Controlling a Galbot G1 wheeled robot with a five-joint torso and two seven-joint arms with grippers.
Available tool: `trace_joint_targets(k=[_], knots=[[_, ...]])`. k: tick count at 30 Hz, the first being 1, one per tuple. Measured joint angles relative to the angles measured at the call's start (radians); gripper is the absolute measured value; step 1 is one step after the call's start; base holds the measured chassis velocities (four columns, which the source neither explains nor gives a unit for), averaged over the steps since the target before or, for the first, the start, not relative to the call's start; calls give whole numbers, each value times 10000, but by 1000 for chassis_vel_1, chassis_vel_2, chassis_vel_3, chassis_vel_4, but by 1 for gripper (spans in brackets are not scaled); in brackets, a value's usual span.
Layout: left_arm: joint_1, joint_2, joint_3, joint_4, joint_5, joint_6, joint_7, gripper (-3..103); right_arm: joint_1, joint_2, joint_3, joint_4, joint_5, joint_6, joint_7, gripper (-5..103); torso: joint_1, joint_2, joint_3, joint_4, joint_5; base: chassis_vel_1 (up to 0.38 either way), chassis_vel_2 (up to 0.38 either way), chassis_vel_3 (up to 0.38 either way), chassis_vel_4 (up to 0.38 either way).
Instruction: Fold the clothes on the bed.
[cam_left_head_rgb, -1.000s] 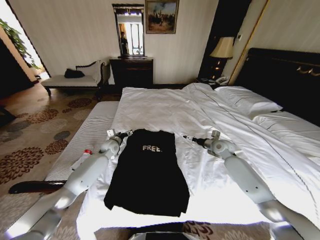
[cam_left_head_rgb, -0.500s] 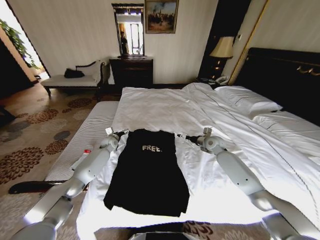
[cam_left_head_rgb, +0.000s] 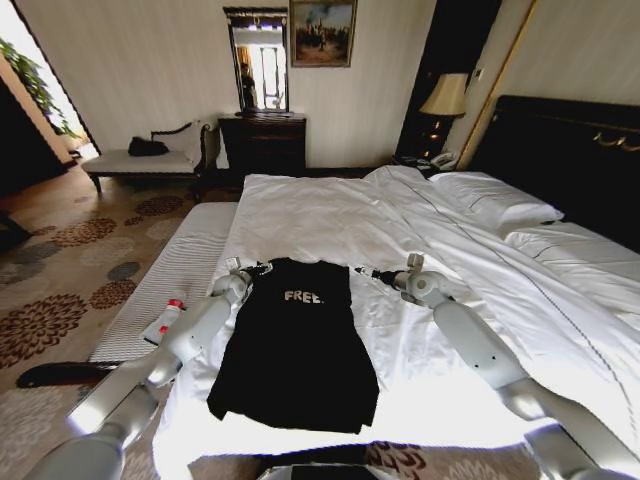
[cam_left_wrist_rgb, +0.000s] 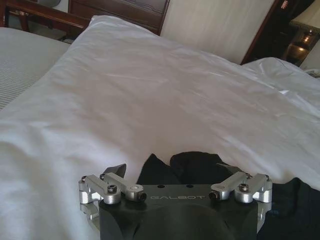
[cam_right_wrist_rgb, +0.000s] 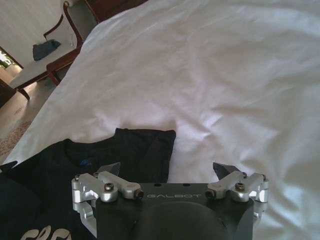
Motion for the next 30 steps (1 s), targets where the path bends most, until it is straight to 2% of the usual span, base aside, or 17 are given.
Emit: trace_joint_targets(k=[8, 11, 14, 17, 21, 30], knots=[[-135, -207, 199, 240, -4, -7, -6, 99, 744, 675, -620, -1314, -112, -79, -295, 100, -1, 0, 0, 2, -1, 0, 0, 0, 0], [-186, -426, 203, 483, 41, -24, -11, 99, 1342, 1278, -964, -2684, -498, 268, -1098, 100, 1, -1, 1, 2, -1, 0, 0, 0, 0], [-203, -508, 185, 573, 69, -41, -10, 99, 1581, 1574, -1006, -3189, -623, 387, -1481, 100, 1, 0, 0, -5, -2, 0, 0, 0, 0], [-254, -682, 140, 827, 125, -70, 15, 97, 2166, 2304, -1050, -4267, -1145, 739, -2101, 100, 0, 0, 0, 1, -1, 0, 0, 0, 0], [-284, -813, 129, 1035, 181, -96, 47, 97, 2617, 2764, -1105, -5258, -1682, 970, -2529, 100, 1, 0, 0, 7, -4, 0, 0, 0, 0], [-305, -1013, 87, 1238, 273, -142, 106, 93, 2602, 2890, -982, -5646, -2427, 1304, -2809, 100, -1, 0, -1, -6, 1, 0, 0, 0, 0]])
